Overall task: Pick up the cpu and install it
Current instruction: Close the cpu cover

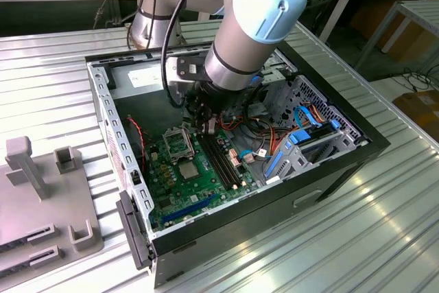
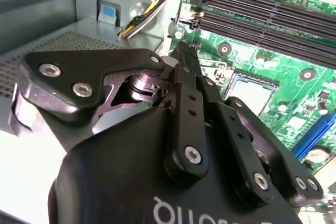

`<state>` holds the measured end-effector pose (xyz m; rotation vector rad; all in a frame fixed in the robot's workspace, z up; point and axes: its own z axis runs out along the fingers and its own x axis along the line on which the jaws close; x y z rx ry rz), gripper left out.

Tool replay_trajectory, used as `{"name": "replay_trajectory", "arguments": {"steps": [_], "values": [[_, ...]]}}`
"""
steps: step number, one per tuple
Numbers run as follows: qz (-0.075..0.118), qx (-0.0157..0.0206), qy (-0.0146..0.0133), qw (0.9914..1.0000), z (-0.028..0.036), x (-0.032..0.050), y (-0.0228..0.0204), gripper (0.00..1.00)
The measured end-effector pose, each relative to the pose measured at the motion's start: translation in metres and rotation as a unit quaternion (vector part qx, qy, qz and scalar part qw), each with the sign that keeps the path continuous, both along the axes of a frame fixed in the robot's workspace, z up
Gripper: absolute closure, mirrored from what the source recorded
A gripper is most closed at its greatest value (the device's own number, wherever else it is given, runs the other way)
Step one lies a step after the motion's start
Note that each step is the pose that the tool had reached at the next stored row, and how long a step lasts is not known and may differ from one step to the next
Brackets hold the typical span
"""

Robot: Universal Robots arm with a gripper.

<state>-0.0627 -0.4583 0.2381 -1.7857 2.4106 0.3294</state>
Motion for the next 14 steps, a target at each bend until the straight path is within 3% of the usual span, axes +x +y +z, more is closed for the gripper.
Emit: {"name": "replay_trajectory", "arguments": {"steps": [10,14], "values": [[0.006,0.0003,0.0,0.99998,-0.0052,0.0028,0.0005,0.89],[0.006,0.0026,-0.0001,0.99998,-0.0117,0.0041,0.0037,0.89]]}}
